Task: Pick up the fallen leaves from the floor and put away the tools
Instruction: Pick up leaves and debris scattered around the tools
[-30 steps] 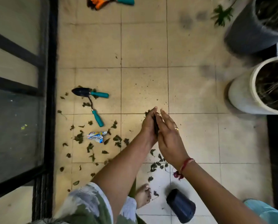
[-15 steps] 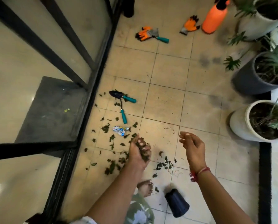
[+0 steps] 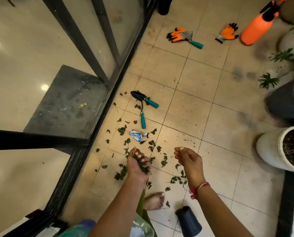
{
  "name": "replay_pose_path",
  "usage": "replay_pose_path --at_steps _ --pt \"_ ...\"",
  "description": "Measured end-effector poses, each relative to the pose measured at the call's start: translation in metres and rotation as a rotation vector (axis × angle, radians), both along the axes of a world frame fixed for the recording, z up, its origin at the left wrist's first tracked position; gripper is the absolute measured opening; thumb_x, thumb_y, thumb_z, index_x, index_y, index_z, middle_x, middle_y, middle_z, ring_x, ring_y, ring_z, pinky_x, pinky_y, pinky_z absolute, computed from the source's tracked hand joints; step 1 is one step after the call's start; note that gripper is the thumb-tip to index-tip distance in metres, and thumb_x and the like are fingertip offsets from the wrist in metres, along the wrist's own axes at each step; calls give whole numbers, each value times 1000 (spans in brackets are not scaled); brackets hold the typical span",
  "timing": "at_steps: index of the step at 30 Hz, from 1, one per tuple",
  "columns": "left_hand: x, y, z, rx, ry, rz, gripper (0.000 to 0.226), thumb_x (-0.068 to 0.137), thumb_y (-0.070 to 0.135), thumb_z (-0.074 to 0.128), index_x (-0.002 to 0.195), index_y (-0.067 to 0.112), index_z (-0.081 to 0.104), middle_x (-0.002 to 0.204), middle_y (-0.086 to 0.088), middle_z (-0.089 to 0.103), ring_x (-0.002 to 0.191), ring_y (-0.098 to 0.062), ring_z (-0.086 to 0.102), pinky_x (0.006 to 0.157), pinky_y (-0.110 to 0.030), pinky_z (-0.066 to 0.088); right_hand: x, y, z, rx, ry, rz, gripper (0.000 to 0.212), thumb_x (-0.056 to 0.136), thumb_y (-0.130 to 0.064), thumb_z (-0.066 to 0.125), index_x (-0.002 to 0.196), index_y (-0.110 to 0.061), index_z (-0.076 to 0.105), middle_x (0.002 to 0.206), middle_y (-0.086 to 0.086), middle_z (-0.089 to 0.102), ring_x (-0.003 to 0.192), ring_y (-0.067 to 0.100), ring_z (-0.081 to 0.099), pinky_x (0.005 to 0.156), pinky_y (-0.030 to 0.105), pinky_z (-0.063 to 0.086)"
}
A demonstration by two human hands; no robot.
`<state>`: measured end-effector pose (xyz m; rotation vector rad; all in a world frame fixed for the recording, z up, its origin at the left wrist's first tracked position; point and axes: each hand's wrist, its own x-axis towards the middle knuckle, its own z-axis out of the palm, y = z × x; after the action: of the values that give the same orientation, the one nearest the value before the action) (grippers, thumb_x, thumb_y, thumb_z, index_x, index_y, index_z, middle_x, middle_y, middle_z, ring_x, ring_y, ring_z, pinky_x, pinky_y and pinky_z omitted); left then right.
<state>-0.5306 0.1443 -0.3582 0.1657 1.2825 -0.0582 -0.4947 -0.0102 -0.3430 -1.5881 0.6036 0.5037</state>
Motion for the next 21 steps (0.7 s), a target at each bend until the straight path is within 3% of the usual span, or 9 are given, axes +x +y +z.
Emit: replay_pose_path --at_steps 4,10,13,17,19,21 --pt "11 10 -5 -59 -14 44 38 95 35 51 60 22 47 42 8 45 29 -4 37 26 -12 25 10 24 -3 3 10 30 19 92 -14 59 78 -9 70 71 2 68 66 7 62 65 14 50" --pt "42 39 -10 -67 9 82 41 97 36 47 58 22 46 39 8 45 26 -4 36 25 -11 23 48 56 -12 -43 16 86 38 93 -20 59 57 -9 54 49 -6 51 56 10 50 68 29 46" --pt "60 55 -14 -50 16 92 47 97 38 47 53 22 50 39 8 44 26 -4 36 26 -11 24 75 74 -25 -82 20 119 37 97 -18 51 63 -8 58 57 -1 55 55 7 52 64 25 47" --pt "91 77 -33 -16 -27 82 55 96 37 45 46 17 58 37 6 44 25 -3 35 26 -11 24 121 97 -65 -196 -35 304 16 97 -9 48 96 -9 64 85 -2 61 74 15 59 64 20 50" --pt "102 87 -55 -11 -24 93 51 96 36 46 49 18 57 37 6 44 25 -3 35 26 -11 25 143 104 -91 -275 -39 416 16 94 -6 51 102 -12 64 85 -4 60 74 17 61 65 22 50" --pt "110 93 -80 -7 -4 130 42 96 35 48 56 23 49 39 8 42 26 -4 36 27 -11 25 161 108 -121 -322 -5 497 13 92 -5 53 95 -11 64 77 -3 61 68 13 61 62 18 49"
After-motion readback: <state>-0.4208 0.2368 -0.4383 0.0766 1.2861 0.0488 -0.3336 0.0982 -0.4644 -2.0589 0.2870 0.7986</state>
